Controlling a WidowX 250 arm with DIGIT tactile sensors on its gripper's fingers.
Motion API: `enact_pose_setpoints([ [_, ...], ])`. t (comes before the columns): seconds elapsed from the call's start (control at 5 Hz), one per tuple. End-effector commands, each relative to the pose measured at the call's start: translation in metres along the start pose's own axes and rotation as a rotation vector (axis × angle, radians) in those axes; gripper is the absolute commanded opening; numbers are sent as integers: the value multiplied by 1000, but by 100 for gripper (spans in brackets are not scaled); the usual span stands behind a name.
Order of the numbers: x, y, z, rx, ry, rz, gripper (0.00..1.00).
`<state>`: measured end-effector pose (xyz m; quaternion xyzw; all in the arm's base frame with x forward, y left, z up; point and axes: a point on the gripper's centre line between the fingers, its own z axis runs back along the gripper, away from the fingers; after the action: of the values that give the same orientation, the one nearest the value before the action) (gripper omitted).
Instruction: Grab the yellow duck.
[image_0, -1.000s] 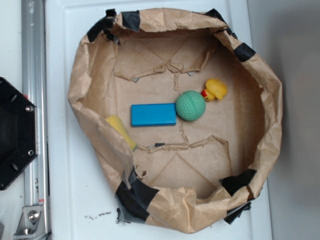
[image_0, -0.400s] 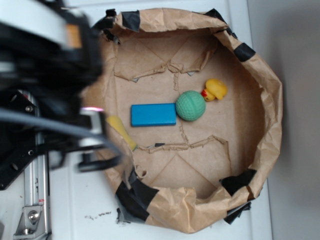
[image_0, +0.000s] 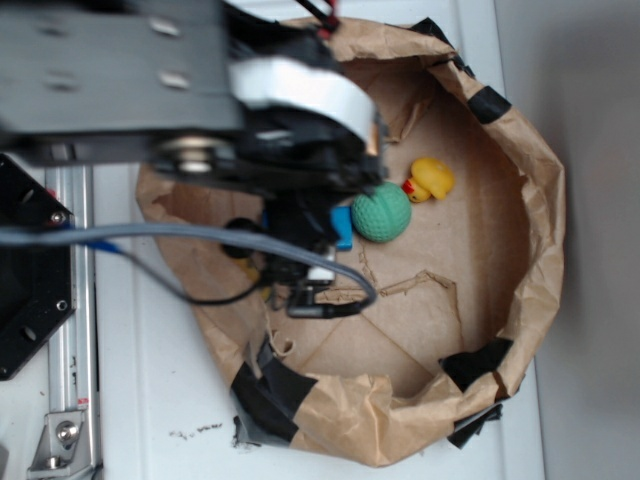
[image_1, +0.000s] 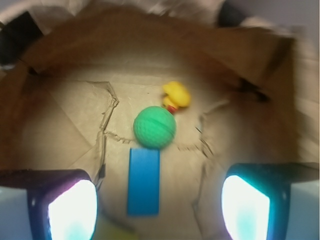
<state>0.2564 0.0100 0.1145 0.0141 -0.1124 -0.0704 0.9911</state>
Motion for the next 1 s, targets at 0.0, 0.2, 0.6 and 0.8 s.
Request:
enact_pose_setpoints([
  [0.0, 41, 5, -29, -84, -101, -202, 100],
  [0.2, 59, 11, -44, -88, -100, -210, 100],
  [0.6, 63, 14, -47, -82, -101, -203, 100],
  [0.8, 60, 10, -53, -106, -85, -199, 100],
])
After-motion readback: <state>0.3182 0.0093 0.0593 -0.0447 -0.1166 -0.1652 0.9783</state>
